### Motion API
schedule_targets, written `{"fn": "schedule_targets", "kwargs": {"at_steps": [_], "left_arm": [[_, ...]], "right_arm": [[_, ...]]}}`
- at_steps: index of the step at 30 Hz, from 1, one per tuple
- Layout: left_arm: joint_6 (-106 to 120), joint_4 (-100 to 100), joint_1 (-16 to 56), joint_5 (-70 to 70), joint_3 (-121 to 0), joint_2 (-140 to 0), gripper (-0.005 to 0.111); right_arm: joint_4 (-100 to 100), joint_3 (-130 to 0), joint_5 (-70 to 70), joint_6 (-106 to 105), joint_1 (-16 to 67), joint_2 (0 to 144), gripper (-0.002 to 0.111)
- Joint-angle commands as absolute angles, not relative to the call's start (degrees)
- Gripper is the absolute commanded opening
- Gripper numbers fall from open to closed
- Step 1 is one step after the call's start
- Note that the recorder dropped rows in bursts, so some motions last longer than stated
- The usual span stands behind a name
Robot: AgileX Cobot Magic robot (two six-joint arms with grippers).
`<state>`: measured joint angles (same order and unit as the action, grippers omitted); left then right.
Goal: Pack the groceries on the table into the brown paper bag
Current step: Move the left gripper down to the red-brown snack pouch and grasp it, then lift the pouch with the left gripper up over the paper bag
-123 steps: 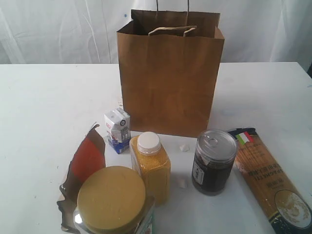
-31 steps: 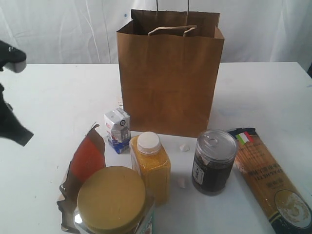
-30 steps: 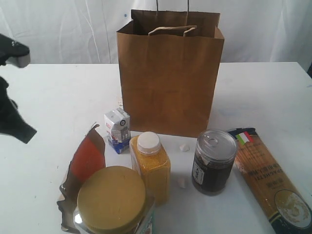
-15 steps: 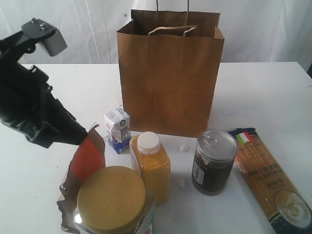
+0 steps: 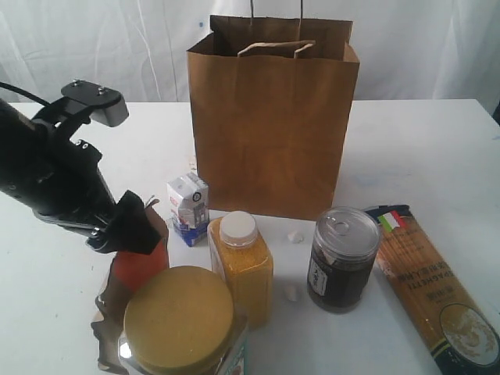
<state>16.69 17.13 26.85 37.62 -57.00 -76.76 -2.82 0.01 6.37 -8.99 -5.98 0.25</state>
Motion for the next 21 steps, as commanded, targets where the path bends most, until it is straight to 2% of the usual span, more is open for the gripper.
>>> {"fn": "schedule_targets", "kwargs": {"at_steps": [1,9,12,15,21], "left_arm": [[10.1,8.2,27.1,37.2,-56.5,-78.9,0.091],[8.8,7.4,27.1,37.8,-56.5,-82.6,0.091],[8.8,7.4,27.1,39.8,-56.5,-84.0,0.085],[8.8,6.8,27.1,42.5,-56.5,-85.3,0.066],[8.8,6.0,27.1,45.8,-57.3,-85.7,0.009]], "right_arm": [[-2.9,0.0,6.4,-8.8,-5.8,0.0,0.000],[-2.9,0.0,6.4,-8.8,-5.8,0.0,0.000],[-2.9,0.0,6.4,-8.8,-5.8,0.0,0.000],[-2.9,0.0,6.4,-8.8,-5.8,0.0,0.000],[-2.9,0.0,6.4,-8.8,-5.8,0.0,0.000]]}}
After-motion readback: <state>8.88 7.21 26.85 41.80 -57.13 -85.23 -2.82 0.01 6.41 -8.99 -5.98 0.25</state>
